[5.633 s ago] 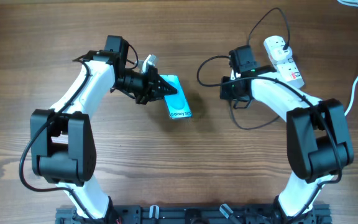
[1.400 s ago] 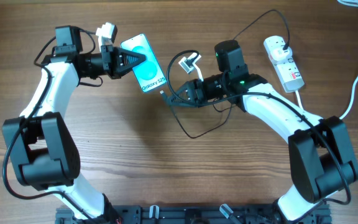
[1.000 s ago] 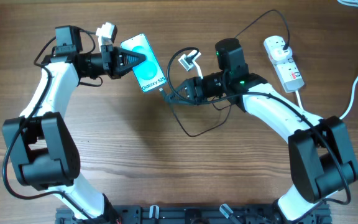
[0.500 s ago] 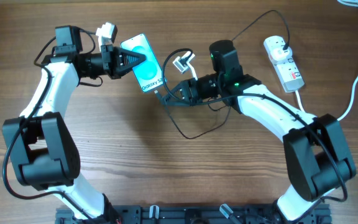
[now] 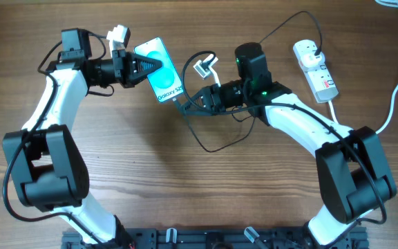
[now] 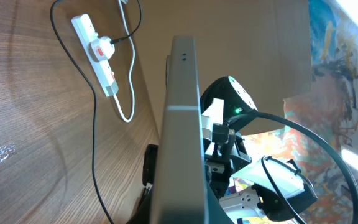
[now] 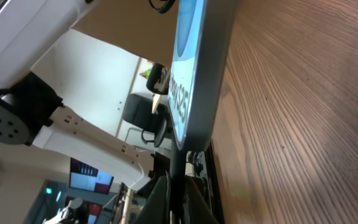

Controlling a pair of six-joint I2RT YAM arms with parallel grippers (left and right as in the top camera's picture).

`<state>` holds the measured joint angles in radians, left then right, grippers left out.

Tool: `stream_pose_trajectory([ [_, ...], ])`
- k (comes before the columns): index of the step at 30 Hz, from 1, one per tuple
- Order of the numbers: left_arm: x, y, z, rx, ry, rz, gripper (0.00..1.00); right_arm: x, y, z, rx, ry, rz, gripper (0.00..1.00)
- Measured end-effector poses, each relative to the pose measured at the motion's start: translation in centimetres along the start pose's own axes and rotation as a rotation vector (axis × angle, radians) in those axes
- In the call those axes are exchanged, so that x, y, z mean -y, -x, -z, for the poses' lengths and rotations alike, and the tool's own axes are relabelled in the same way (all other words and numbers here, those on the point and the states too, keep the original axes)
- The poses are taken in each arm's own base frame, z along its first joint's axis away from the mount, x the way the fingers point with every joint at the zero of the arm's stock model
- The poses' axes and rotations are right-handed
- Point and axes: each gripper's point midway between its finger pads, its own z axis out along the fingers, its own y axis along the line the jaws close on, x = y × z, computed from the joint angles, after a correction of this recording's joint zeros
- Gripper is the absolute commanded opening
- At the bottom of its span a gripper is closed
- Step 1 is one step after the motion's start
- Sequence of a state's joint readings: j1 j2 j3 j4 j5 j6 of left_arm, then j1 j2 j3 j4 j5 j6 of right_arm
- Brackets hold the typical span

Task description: Plug charger to phone and switch on socket

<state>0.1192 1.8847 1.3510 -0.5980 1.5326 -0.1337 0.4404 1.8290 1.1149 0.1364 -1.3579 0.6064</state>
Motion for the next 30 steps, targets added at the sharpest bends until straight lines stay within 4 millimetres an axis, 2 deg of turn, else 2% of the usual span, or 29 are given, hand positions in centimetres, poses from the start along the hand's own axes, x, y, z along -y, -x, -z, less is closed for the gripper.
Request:
stream_pose_trajectory([
  [30, 0.02, -0.04, -0.21, -0.005, 0.0, -0.008, 0.04, -0.12, 0.44, -0.14, 0.013, -0.002, -0.076, 0.04],
])
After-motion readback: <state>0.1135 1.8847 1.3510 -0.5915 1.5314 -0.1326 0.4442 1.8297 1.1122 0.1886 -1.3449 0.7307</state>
